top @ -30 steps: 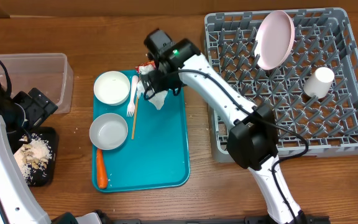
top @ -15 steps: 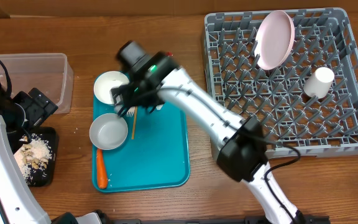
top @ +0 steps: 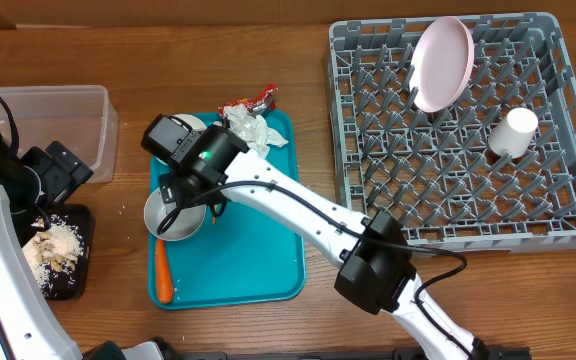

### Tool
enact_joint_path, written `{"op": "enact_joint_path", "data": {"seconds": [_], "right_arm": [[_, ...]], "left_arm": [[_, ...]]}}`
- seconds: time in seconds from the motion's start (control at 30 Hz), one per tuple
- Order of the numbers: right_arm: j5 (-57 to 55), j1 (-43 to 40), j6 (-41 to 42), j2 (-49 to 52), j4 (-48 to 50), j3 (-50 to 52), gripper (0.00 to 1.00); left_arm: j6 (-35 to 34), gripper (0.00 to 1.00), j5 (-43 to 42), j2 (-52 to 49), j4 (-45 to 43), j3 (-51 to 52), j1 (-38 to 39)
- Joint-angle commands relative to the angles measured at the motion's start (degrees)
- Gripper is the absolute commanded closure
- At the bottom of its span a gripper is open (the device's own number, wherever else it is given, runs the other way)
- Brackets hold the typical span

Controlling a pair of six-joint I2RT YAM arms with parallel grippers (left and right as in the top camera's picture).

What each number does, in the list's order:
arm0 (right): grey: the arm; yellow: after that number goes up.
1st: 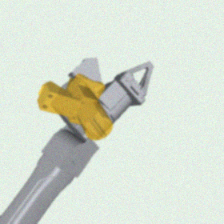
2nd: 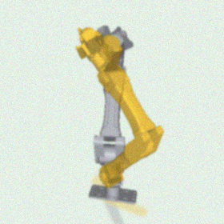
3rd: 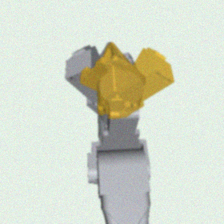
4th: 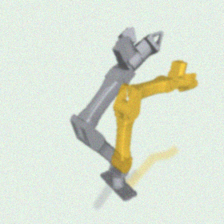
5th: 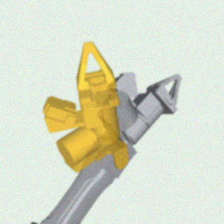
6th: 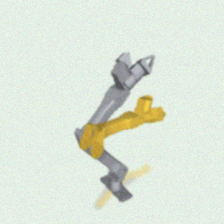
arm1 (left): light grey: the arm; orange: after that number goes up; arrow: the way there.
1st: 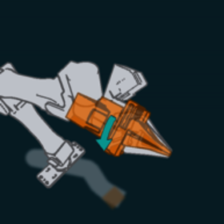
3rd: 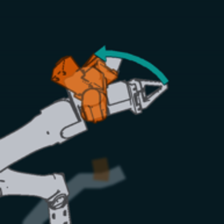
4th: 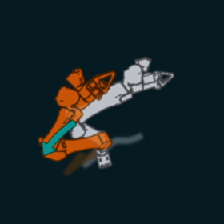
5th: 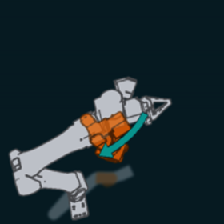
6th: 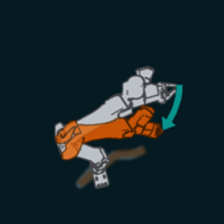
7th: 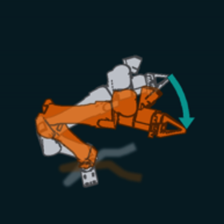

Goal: Sort waste into correct bins and load items into the dishwasher rack
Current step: 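Move the right gripper to the grey bowl and grasp its rim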

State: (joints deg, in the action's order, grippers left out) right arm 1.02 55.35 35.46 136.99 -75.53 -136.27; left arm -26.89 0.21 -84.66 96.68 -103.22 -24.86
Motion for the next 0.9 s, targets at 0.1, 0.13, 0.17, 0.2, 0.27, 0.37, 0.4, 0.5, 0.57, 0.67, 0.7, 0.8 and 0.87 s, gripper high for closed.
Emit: {"op": "enact_joint_path", "data": {"seconds": [0.1, 0.13, 0.17, 0.2, 0.27, 0.37, 0.4, 0.5, 0.57, 0.67, 0.7, 0.8, 0.87], "right_arm": [[-1.1, -0.5, 0.6, -0.5, -0.1, 0.3, 0.18], [-1.0, -0.4, 0.6, -0.5, 0.0, 0.6, 0.18], [-0.9, -0.2, 0.7, -0.5, 0.5, 1.4, 0.18], [-1.0, 0.0, 0.8, -0.5, 1.2, 2.3, 0.18], [-1.0, 0.0, 1.6, -0.5, 3.1, 4.7, 0.18], [-0.3, -0.1, 2.1, -0.5, 6.8, 8.5, 0.18], [0.3, -0.2, 2.1, -0.5, 7.6, 9.5, 0.18], [1.6, -0.5, 2.1, -0.5, 9.8, 11.7, 0.22], [1.7, -0.5, 2.1, -0.5, 10.6, 12.4, 0.25], [1.7, -0.3, 2.1, -0.5, 11.5, 13.2, 0.27], [1.7, -0.3, 2.3, -0.5, 11.9, 13.4, 0.28], [2.1, -0.2, 2.8, -0.5, 13.7, 14.8, 0.30], [2.3, -0.2, 3.8, -0.5, 15.6, 16.7, 0.31]], "left_arm": [[-0.6, 0.00, -0.2, -0.3, 0.1, 0.2, -0.2], [-0.6, 0.00, -0.2, -0.3, 0.1, 0.2, -0.2], [-0.6, 0.00, -0.2, -0.3, 0.1, 0.2, -0.2], [-0.6, 0.00, -0.2, -0.3, 0.1, 0.2, -0.2], [-0.6, 0.00, -0.2, -0.3, 0.1, 0.2, -0.2], [-0.6, 0.00, -0.2, -0.3, 0.1, 0.2, -0.2], [-0.6, 0.00, -0.2, -0.3, 0.1, 0.2, -0.2], [-0.6, 0.00, -0.2, -0.3, 0.1, 0.2, -0.2], [-0.6, 0.00, -0.2, -0.3, 0.1, 0.2, -0.2], [-0.6, 0.00, -0.2, -0.3, 0.1, 0.2, -0.2], [-0.6, 0.00, -0.2, -0.3, 0.1, 0.2, -0.2], [-0.6, 0.00, -0.2, -0.3, 0.1, 0.2, -0.2], [-0.6, 0.00, -0.2, -0.3, 0.1, 0.2, -0.2]]}}
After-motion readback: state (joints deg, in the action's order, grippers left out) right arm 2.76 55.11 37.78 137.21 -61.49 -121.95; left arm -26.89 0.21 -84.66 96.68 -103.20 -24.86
